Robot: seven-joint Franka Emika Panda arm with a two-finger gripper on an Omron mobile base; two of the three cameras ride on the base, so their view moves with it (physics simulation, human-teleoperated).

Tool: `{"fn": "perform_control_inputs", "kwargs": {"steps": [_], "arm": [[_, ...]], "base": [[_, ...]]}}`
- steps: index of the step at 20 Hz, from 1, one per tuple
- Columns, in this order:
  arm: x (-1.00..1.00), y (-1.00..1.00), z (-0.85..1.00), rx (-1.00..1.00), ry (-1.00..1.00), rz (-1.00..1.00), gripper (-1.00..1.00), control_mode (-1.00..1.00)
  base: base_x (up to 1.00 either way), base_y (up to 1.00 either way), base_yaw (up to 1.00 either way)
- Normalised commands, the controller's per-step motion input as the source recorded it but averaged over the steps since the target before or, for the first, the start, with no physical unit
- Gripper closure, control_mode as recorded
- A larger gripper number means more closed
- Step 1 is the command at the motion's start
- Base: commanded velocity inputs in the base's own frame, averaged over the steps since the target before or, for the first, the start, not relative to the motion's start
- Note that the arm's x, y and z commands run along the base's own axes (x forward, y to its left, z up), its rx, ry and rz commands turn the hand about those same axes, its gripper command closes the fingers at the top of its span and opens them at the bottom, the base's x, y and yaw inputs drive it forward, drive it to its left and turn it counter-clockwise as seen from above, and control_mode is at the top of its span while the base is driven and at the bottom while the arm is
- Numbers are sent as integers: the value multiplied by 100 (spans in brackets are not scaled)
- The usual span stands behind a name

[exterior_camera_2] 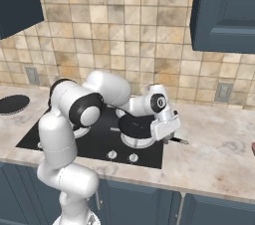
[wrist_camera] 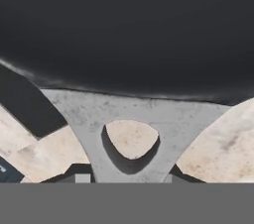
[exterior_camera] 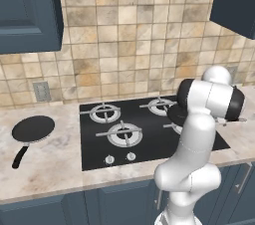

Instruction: Place both pans onto different burners. Then place the sweet potato and the steak on different pans.

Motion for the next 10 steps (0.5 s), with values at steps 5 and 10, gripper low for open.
{"fn": "perform_control_inputs", "kwargs": {"steps": [5, 10], "arm": [[0, 23, -30, -5, -1, 0, 100, -100], [0, 22, -18, -4, 0, 0, 100, -100]], "base": [[0, 0, 0], [0, 0, 0]]}}
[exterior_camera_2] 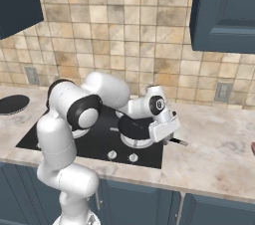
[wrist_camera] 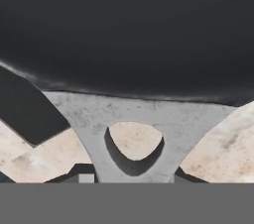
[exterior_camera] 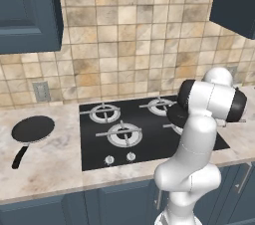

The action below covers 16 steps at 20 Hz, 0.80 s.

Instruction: Place both pans onto different burners. Then place the sweet potato and the steak on different pans.

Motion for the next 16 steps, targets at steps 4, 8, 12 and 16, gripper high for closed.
{"fn": "perform_control_inputs", "kwargs": {"steps": [4, 8, 12, 16], "arm": [[0, 29, -18, -4, 0, 0, 100, -100], [0, 32, -20, -4, 0, 0, 100, -100], [0, 26, -19, -2, 0, 0, 100, -100], [0, 22, -21, -2, 0, 0, 100, -100]], "base": [[0, 0, 0], [0, 0, 0], [0, 0, 0], [0, 0, 0]]}}
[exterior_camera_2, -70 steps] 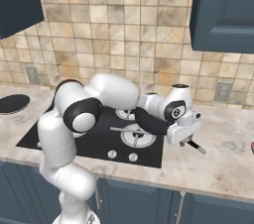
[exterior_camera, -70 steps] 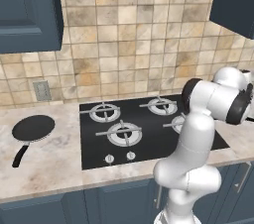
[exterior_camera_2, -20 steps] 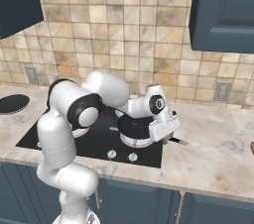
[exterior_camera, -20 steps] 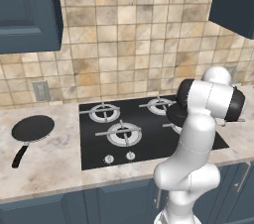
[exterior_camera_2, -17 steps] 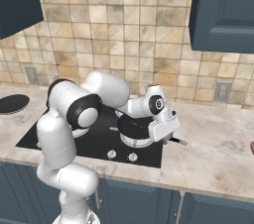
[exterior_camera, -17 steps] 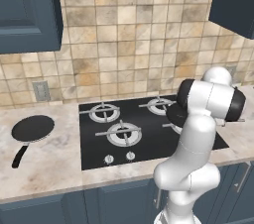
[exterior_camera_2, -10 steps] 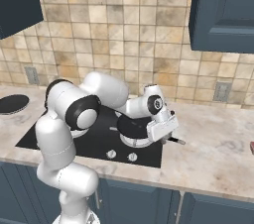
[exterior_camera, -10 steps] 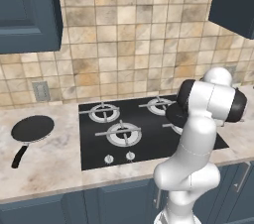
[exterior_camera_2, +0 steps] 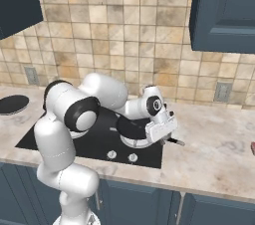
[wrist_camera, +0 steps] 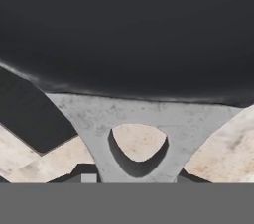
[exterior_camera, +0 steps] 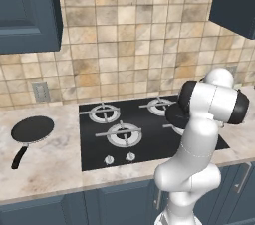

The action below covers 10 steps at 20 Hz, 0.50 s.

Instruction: Place both pans onto different burners. Then place the sweet potato and the steak on different pans.

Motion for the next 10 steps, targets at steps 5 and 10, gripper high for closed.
{"fn": "perform_control_inputs", "kwargs": {"steps": [5, 10], "arm": [[0, 24, -24, -3, 0, 0, 100, -100], [0, 9, -5, 0, 0, 0, -100, -100]], "base": [[0, 0, 0], [0, 0, 0]]}}
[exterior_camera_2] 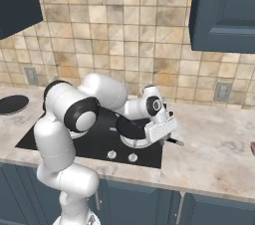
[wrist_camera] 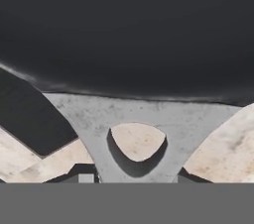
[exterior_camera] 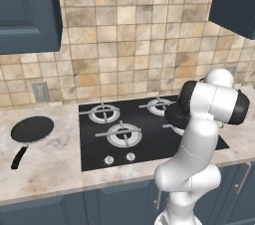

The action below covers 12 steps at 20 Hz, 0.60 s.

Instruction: Place both pans onto different burners. Then place the sweet potato and the steak on different pans.

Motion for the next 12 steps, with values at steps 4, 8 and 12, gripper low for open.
{"fn": "perform_control_inputs", "kwargs": {"steps": [4, 8, 12], "arm": [[0, 0, 0, 0, 0, 0, -100, -100], [0, 0, 0, 0, 0, 0, -100, -100], [0, 0, 6, 0, 0, 0, -100, -100]], "base": [[0, 0, 0], [0, 0, 0], [0, 0, 0]]}}
